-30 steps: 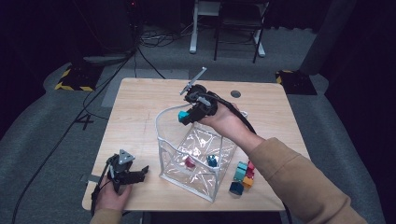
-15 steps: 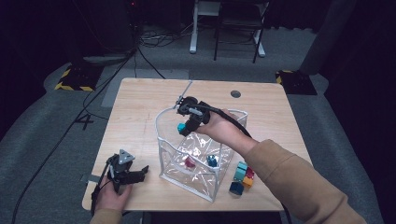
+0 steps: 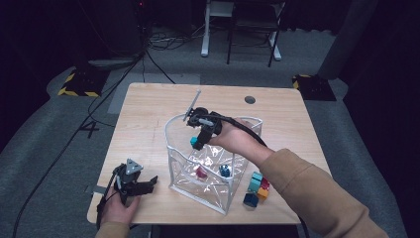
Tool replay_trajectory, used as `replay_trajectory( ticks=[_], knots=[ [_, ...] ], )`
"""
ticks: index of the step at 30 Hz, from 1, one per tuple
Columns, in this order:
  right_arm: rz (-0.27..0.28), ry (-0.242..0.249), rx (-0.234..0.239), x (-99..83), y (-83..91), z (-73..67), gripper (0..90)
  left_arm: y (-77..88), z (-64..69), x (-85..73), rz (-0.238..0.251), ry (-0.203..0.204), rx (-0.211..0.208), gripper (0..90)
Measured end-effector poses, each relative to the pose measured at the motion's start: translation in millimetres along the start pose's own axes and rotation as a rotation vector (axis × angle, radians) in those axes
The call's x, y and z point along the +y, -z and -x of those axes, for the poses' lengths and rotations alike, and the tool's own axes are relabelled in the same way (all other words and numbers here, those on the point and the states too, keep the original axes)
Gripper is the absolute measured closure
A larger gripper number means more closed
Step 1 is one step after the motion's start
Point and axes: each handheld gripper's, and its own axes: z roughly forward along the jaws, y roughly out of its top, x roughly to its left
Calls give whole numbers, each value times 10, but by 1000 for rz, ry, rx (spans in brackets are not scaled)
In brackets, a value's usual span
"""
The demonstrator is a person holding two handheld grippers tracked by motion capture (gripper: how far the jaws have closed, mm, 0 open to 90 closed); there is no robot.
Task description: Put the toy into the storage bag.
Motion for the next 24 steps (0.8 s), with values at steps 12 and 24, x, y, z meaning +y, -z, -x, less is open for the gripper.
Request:
replay_trajectory(
  ticks=[12,24],
  knots=[
    [135,-6,39,-117,210,-13,483,1,-1,0,-2,0,-1,181],
    [355,-9,40,-535,740,-91,492,1,1,-1,-1,2,-1,181]
  ],
)
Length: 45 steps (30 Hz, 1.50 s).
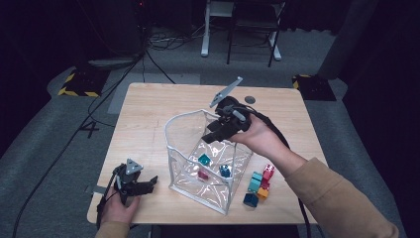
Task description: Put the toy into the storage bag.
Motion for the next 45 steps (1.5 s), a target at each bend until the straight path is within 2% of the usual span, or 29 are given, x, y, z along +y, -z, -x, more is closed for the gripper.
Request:
replay_trajectory(
  ticks=[8,11,19,23,32,36,39,45],
  knots=[
    [153,15,-47,-260,366,-54,490,5,-1,-6,1,0,0,179],
    [186,11,-66,-362,484,-64,488,5,0,-7,0,1,0,179],
    [258,-37,-102,-703,833,-19,489,5,-1,-6,0,0,0,179],
    [272,-62,-121,-863,984,-2,489,5,-1,-6,1,0,0,179],
    [297,-95,-161,-1124,1185,12,489,5,-1,-6,1,0,0,179],
    [300,-120,-182,-1253,1227,63,489,5,-1,-6,1,0,0,179],
    [319,-138,-181,-1358,1257,85,489,5,-1,-6,1,0,0,179],
    [330,-145,-222,-1531,1259,84,486,5,-1,-6,1,0,0,179]
  ],
)
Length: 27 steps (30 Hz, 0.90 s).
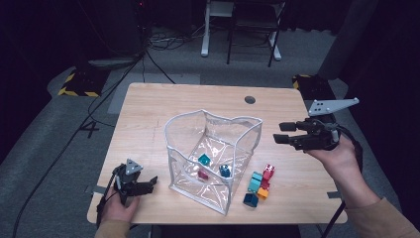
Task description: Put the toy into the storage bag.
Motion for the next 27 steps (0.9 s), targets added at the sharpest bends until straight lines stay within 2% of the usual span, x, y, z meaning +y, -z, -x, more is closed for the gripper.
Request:
replay_trajectory(
  ticks=[4,9,15,27],
  knots=[
    [-4,-6,-43,-110,13,35,488,0,0,0,0,0,0,179],
    [-16,-29,-71,-304,-49,101,487,0,0,0,0,0,0,179],
    [-42,-72,-77,-563,-211,194,485,0,0,0,0,0,0,179],
    [-95,-119,-101,-939,-518,300,478,0,0,0,0,0,0,179]
  ],
)
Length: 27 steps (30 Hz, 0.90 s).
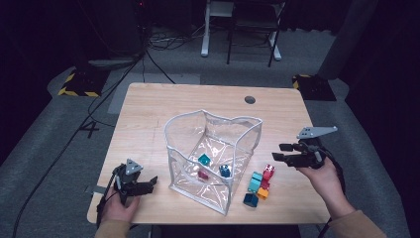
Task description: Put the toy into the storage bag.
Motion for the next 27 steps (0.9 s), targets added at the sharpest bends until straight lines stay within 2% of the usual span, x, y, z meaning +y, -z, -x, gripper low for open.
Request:
replay_trajectory(
  ticks=[12,17,22,27],
  knots=[
    [-83,-65,0,-328,-375,122,479,0,0,0,0,0,0,179],
    [-105,-52,-27,-386,-445,137,483,0,1,0,0,0,0,179],
    [-141,-85,-42,-462,-534,253,483,0,0,0,0,0,0,179],
    [-166,-92,-46,-520,-612,285,486,0,1,0,0,0,0,179]
  ],
)
